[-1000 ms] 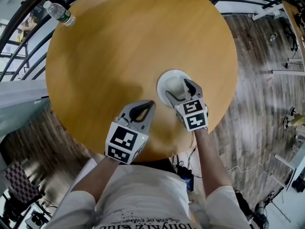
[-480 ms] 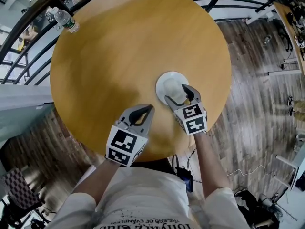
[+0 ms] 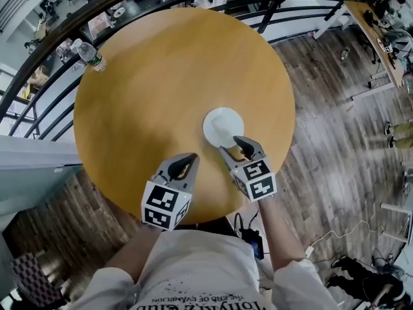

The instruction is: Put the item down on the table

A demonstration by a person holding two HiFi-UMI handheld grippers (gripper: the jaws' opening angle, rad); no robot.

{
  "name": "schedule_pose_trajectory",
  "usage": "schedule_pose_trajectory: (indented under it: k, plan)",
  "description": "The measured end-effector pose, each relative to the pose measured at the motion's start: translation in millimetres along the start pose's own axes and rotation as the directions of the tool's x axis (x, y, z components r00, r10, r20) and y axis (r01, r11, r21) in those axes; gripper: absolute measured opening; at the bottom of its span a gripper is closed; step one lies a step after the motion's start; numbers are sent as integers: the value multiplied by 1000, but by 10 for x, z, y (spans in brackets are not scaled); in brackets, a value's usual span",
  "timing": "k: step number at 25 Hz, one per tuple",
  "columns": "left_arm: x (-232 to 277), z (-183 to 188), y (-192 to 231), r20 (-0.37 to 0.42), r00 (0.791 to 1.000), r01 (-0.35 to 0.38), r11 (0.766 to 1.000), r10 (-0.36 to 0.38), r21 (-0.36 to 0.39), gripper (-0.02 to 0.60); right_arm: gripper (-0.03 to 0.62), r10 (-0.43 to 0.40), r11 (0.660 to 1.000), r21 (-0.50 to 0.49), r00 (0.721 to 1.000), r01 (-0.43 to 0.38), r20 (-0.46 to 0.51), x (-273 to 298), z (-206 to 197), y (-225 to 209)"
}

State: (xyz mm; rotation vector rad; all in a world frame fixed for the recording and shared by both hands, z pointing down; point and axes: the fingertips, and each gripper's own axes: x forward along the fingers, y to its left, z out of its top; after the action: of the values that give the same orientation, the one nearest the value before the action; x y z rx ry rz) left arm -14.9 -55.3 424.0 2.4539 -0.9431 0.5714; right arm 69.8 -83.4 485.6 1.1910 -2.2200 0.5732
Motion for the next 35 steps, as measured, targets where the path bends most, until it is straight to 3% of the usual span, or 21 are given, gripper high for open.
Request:
schedule_pose_trajectory:
  k: [5,7,17,25,35]
  plan:
    - [-182,122,-155,15,1000,12,998,-13,58,23,68,-17,1000,0,999,17,41,-375,11,221]
    - [-278,157,-219,22,1000,12,997,-14,76,23,48,-14,1000,-11,998,15,54,-514,31,300]
    - [-695,-22,-392,31,999,-21,998,20,52,23,29,-30,997,69,989,20,142,-1124,142,718]
    - [-926,-85,-332,37,999,-37,998,35,55,23,26,-60,996,73,989,51,135,-1164,113,1001]
    - [-951,-109,-428,49,999,-6,998,3,68,23,26,-116,990,92,985,104,125,-1302,67,1016]
